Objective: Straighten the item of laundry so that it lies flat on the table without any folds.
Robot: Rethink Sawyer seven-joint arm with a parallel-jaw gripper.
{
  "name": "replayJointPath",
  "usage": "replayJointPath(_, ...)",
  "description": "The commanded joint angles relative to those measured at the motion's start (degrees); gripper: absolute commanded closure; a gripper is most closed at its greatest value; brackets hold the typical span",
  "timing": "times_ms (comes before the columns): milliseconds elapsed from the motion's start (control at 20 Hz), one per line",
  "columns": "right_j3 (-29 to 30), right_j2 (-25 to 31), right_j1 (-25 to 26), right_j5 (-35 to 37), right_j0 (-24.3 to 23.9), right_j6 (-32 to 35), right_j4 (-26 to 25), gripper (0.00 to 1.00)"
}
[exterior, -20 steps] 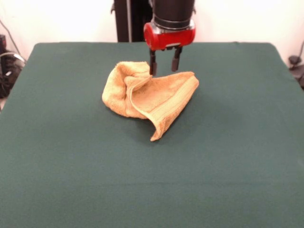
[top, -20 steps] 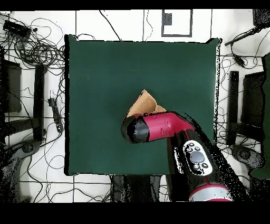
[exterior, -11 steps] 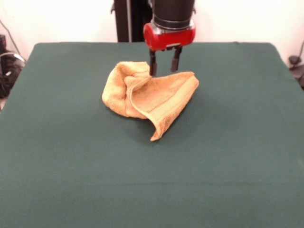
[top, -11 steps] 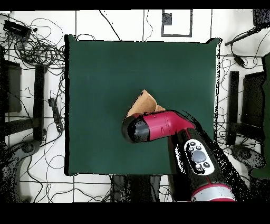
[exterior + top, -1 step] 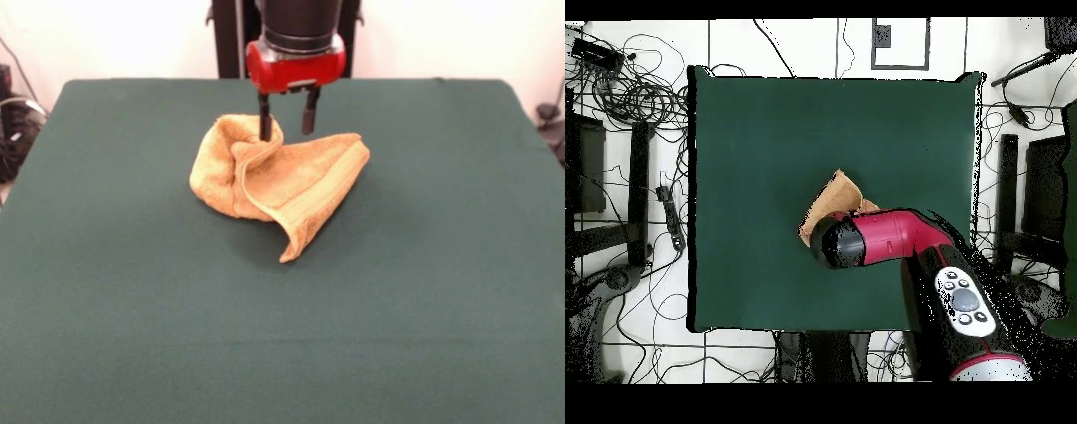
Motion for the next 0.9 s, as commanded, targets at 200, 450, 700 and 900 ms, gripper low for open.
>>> replayJointPath(200, -5.1, 8.7, 4.3, 8.1, -4.6, -11.0, -0.9, 0.0)
replayJointPath(450, -3.3, 8.6, 3.9, 6.4, -4.6, -8.3, -1.8, 0.0)
replayJointPath(700, -1.8, 7.7, 3.4, 3.8, -4.2, -5.2, -2.0, 0.0)
replayJointPath(900, -1.0, 7.1, 3.4, 2.0, -3.4, -3.9, -2.8, 0.0)
